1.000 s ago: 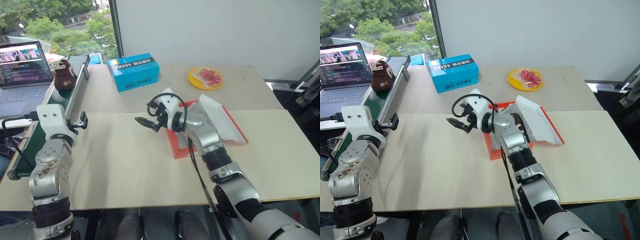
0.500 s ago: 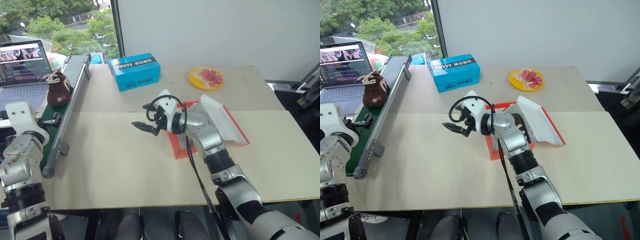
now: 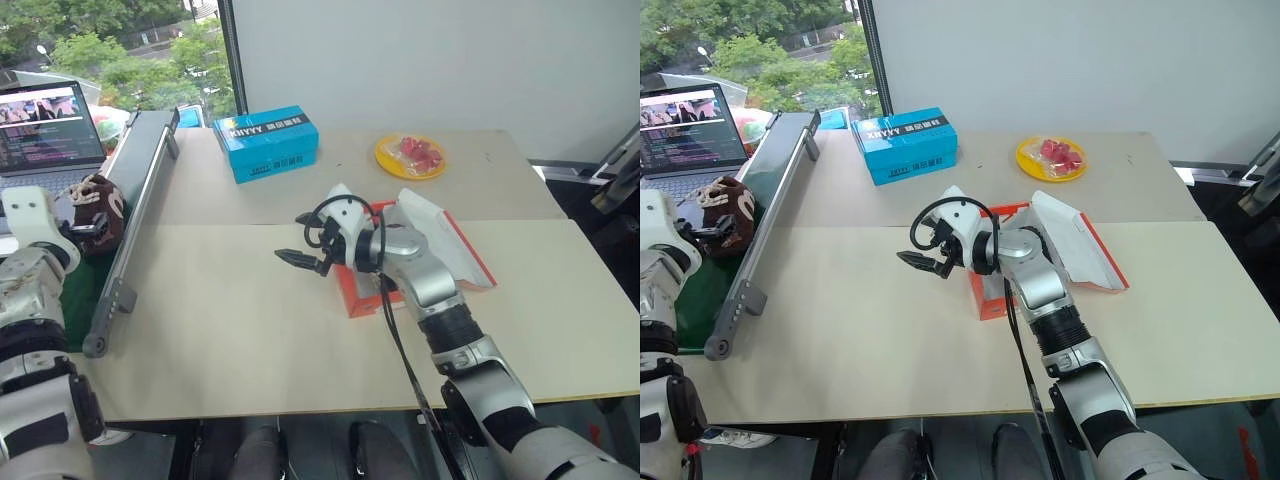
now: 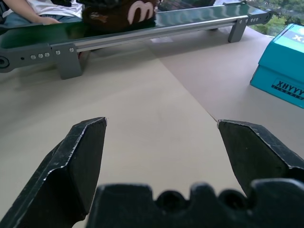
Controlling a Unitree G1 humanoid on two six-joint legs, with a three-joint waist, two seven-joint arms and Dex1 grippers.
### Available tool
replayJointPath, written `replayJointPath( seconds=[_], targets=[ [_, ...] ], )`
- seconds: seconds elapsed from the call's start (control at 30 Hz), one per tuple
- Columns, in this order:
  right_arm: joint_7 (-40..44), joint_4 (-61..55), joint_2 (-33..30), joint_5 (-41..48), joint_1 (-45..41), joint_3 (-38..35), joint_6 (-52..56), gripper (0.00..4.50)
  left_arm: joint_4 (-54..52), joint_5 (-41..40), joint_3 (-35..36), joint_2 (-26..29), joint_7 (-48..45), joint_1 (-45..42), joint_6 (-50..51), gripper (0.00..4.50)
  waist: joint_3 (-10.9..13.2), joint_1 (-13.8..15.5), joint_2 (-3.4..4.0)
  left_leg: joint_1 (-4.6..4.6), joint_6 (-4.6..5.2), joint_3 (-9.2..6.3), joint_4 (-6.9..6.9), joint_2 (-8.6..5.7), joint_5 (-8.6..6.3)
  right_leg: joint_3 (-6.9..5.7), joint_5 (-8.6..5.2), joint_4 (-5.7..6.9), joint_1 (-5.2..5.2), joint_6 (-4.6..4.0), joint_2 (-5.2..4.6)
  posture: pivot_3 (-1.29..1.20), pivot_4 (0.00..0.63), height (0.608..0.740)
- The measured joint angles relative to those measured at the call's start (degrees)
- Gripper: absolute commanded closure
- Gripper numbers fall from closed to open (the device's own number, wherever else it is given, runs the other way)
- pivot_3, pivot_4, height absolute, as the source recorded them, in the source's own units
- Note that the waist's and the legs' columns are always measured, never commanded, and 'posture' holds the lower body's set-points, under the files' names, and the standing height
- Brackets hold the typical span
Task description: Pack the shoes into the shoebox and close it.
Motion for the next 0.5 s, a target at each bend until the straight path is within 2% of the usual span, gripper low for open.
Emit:
replayJointPath(
  seconds=[0.03,0.13,0.23,0.27,0.33,0.5],
  targets=[
    [0.0,-0.3,-0.1,0.0,0.0,0.0,0.3,0.07,2.0,0.1,-0.4,0.0,-0.6,-0.6,-0.1,0.0,0.0,0.0,0.0,0.0,0.01,0.04,0.0,0.0,-0.01,-0.01,0.0,0.0,0.0,0.0,0.01,0.0,0.15,0.74],
    [-0.4,-0.8,-0.6,0.0,0.1,-0.1,0.9,0.0,4.6,0.5,-0.8,0.1,-1.2,-1.4,0.0,0.71,0.0,0.0,0.0,0.01,0.05,0.07,0.0,0.0,-0.03,-0.02,0.0,0.04,0.0,0.0,-0.01,0.0,0.15,0.74],
    [-1.1,-1.7,-0.8,0.0,0.3,-0.2,1.7,0.0,4.5,-0.1,-0.9,-0.1,-2.1,-1.4,0.1,1.95,0.0,0.5,0.0,0.02,0.07,0.03,0.02,0.0,-0.02,-0.09,0.0,0.08,0.05,0.0,-0.02,0.0,0.15,0.74],
    [-1.2,-2.1,-0.8,0.0,0.3,-0.2,1.9,0.0,4.4,-0.3,-0.8,-0.2,-2.1,-1.3,0.0,2.14,0.0,0.6,0.01,0.03,0.08,0.0,0.03,0.0,-0.02,-0.1,0.0,0.08,0.06,0.0,-0.02,0.0,0.15,0.74],
    [-1.3,-2.5,-0.9,0.0,0.4,-0.2,2.1,0.0,3.7,-0.7,-0.3,-0.7,-2.0,-0.8,0.0,2.81,0.0,0.7,0.0,0.04,0.08,-0.05,0.04,-0.01,-0.02,-0.14,0.0,0.08,0.1,0.0,-0.03,0.0,0.15,0.74],
    [-1.6,-3.3,-1.3,0.0,1.8,-0.1,3.1,0.0,-1.3,-1.3,0.2,-2.3,-1.4,1.9,0.4,3.87,0.0,1.3,0.0,-0.01,0.09,-0.13,0.06,-0.02,-0.02,-0.25,0.0,0.05,0.13,0.0,-0.07,0.0,0.15,0.74]
  ],
)
